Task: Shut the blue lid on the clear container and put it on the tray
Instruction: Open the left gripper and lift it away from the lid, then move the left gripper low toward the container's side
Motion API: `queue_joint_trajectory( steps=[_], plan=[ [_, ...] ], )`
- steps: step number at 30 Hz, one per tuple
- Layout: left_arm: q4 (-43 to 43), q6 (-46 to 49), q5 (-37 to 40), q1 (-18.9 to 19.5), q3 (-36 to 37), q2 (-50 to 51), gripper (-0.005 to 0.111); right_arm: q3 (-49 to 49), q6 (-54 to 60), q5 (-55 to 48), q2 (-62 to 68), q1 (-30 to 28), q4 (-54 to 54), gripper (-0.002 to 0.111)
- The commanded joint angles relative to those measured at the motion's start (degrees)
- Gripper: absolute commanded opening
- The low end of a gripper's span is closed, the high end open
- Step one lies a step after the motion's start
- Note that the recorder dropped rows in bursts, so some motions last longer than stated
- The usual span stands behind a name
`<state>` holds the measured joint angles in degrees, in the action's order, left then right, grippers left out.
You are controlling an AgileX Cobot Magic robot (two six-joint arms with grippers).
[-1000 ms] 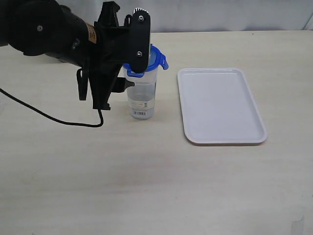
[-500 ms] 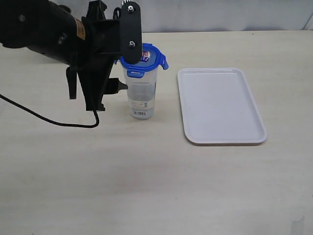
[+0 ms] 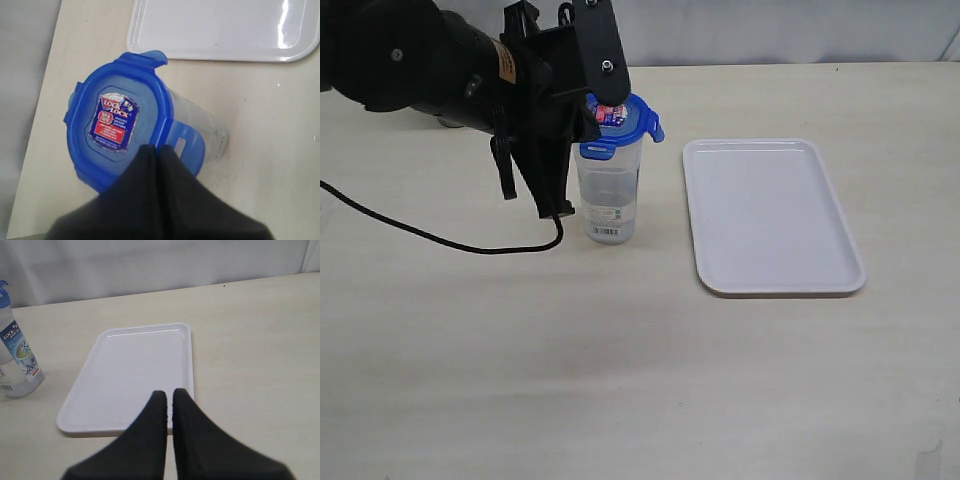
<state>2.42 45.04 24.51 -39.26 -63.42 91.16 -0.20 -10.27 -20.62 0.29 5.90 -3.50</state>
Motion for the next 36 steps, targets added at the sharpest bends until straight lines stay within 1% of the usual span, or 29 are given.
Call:
queue_joint_trajectory(
  steps=[1, 4, 6, 10, 13, 16, 19, 20, 22, 23, 25, 26, 28, 29, 30, 31, 32, 33, 35, 36],
  plan=[
    [-1.36, -0.17, 0.38, -0.07, -0.05, 0.01, 0.000, 0.20, 0.12, 0.14, -0.29, -0.40, 0.03, 0.004],
    [-1.13, -0.76, -0.11, -0.07, -0.05, -0.56, 0.000, 0.20, 0.12, 0.14, -0.29, -0.40, 0.03, 0.004],
    [-1.13, -3.84, -2.77, 1.03, -0.05, -1.34, 0.000, 0.20, 0.12, 0.14, -0.29, -0.40, 0.03, 0.004],
    [-3.22, -9.96, -11.10, 5.12, -0.05, -4.13, 0.000, 0.20, 0.12, 0.14, -0.29, -0.40, 0.03, 0.004],
    [-5.64, -10.01, -14.51, 8.01, 0.17, -6.27, 0.000, 0.20, 0.12, 0.14, -0.29, -0.40, 0.03, 0.004],
    [-6.64, -10.01, -18.62, 10.44, 2.32, -7.95, 0.000, 0.20, 0.12, 0.14, -0.29, -0.40, 0.03, 0.004],
    [-10.22, -10.54, -27.41, 13.23, 7.10, -9.55, 0.000, 0.20, 0.12, 0.14, -0.29, -0.40, 0.03, 0.004],
    [-11.20, -11.29, -31.70, 14.19, 9.32, -10.19, 0.000, 0.20, 0.12, 0.14, -0.29, -0.40, 0.03, 0.004],
    [-8.97, -16.20, -39.74, 16.01, 13.22, -10.62, 0.000, 0.20, 0.12, 0.14, -0.29, -0.40, 0.03, 0.004],
    [-4.57, -21.19, -42.37, 17.14, 14.87, -10.62, 0.000, 0.20, 0.12, 0.14, -0.29, -0.40, 0.03, 0.004],
    [8.02, -34.85, -47.45, 20.32, 17.92, -10.24, 0.000, 0.20, 0.12, 0.14, -0.29, -0.40, 0.03, 0.004],
    [17.17, -44.58, -51.30, 22.67, 19.07, -9.88, 0.000, 0.20, 0.12, 0.14, -0.29, -0.40, 0.03, 0.004],
    [38.05, -65.97, -61.22, 28.29, 19.99, -8.51, 0.000, 0.20, 0.12, 0.14, -0.29, -0.40, 0.03, 0.004],
    [47.79, -75.36, -70.30, 32.78, 19.86, -6.94, 0.000, 0.20, 0.12, 0.14, -0.29, -0.40, 0.03, 0.004],
    [54.79, -81.88, -77.15, 35.66, 19.38, -5.64, 0.000, 0.20, 0.12, 0.14, -0.29, -0.40, 0.03, 0.004],
    [59.09, -85.23, -84.87, 38.28, 18.86, -4.05, 0.000, 0.20, 0.12, 0.14, -0.29, -0.40, 0.03, 0.004],
    [63.78, -87.74, -90.90, 41.48, 18.06, -1.69, 0.000, 0.20, 0.12, 0.14, -0.29, -0.40, 0.03, 0.004],
    [65.34, -88.64, -94.47, 43.15, 17.91, -0.12, 0.000, 0.20, 0.12, 0.14, -0.29, -0.40, 0.03, 0.004],
    [67.20, -88.53, -94.47, 46.00, 18.01, 3.90, 0.000, 0.20, 0.12, 0.14, -0.29, -0.40, 0.03, 0.004],
    [67.96, -88.09, -94.47, 46.66, 18.01, 5.98, 0.000, 0.20, 0.12, 0.14, -0.29, -0.40, 0.03, 0.004]
  ],
)
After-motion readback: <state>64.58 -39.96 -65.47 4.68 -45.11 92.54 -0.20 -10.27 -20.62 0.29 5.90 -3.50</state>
